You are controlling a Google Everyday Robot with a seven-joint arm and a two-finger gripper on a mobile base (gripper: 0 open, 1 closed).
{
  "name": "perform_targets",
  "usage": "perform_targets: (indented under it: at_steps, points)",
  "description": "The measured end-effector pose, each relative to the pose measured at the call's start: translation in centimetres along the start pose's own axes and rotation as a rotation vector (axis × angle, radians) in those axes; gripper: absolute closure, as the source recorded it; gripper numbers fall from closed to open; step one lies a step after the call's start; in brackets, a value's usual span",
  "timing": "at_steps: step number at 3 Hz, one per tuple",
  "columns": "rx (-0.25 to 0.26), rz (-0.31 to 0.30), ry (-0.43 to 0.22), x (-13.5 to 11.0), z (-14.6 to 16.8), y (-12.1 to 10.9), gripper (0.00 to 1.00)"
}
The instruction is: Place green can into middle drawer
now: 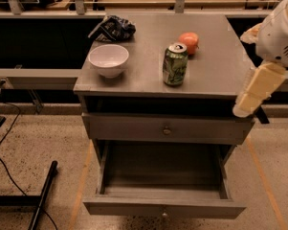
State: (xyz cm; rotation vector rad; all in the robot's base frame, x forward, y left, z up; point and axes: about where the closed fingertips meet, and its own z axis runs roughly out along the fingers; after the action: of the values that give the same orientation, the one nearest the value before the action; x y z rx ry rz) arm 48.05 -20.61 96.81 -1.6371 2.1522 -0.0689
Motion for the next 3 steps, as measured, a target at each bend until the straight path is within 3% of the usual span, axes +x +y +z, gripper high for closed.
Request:
perform_targets:
  at_steps: [1,3]
  points:
    - [0.063,0.021,-0.145,-2.7,2.8,-3.0,0.00]
    - [0.133,0.135,-0.553,-10.2,7.7,-7.9,0.00]
